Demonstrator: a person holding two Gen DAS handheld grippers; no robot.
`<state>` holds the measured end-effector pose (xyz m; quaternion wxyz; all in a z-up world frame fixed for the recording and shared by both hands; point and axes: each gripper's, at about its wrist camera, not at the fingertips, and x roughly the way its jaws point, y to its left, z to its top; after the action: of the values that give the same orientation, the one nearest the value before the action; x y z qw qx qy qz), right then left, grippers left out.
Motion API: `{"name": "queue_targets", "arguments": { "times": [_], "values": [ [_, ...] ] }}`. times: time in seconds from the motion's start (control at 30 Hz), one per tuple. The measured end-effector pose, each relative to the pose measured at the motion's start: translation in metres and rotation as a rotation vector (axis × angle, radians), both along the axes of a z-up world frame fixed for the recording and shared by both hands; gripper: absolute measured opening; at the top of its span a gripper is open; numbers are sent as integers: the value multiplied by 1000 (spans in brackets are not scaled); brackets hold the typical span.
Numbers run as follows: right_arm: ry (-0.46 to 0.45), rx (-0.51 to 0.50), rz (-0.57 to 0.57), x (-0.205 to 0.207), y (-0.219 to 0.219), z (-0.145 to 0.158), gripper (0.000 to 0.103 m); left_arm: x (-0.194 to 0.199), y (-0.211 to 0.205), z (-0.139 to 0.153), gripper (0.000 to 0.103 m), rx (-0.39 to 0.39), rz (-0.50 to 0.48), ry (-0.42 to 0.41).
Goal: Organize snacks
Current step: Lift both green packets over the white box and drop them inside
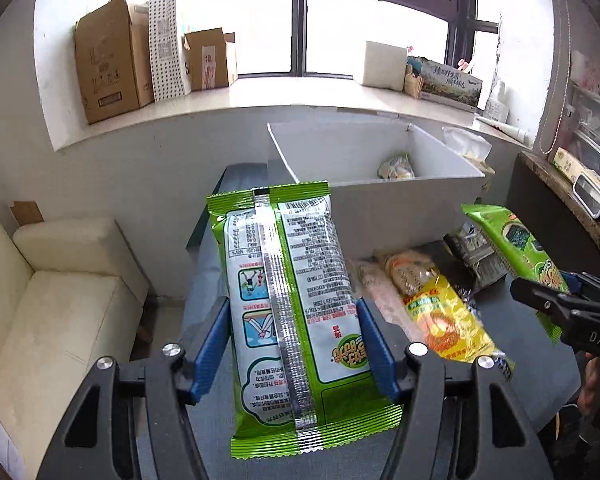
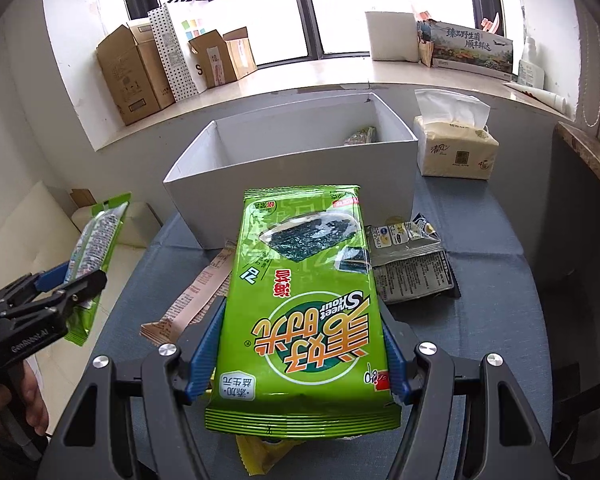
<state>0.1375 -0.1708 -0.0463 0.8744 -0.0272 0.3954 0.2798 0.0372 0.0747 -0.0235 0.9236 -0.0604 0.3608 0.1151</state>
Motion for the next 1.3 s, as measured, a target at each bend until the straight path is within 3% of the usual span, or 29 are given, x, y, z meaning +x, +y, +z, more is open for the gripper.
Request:
{"name": "queue_targets", "arguments": {
  "times": [0.2, 0.37, 0.53, 0.7, 0.77, 0.83, 0.93, 1.1, 1.3],
  "values": [
    [-62, 37, 2, 36, 1, 35, 72, 48, 10, 45, 68, 10, -58, -70],
    [-91, 50, 36, 95, 24, 65, 72, 116, 21, 68, 69, 4, -67, -80],
    [-62, 23, 58, 166, 62, 67, 72, 184, 25, 55, 69, -6, -87, -37],
    [33, 78, 50, 212, 81, 48, 74, 226, 29, 26, 76, -58, -97, 35],
    [99, 106, 55, 226, 87, 37, 78, 233, 31, 17, 91, -65, -83, 60],
    [162, 122, 66, 233, 92, 28, 103, 235, 34, 11, 103, -72, -82, 74],
    [118, 153, 50, 230, 89, 30, 103, 229, 36, 5, 103, -73, -88, 80],
    [151, 174, 37, 228, 81, 29, 103, 218, 36, 1, 103, -48, -74, 87],
    [86, 171, 49, 204, 73, 42, 103, 194, 29, 15, 103, -23, -76, 62]
  ]
}}
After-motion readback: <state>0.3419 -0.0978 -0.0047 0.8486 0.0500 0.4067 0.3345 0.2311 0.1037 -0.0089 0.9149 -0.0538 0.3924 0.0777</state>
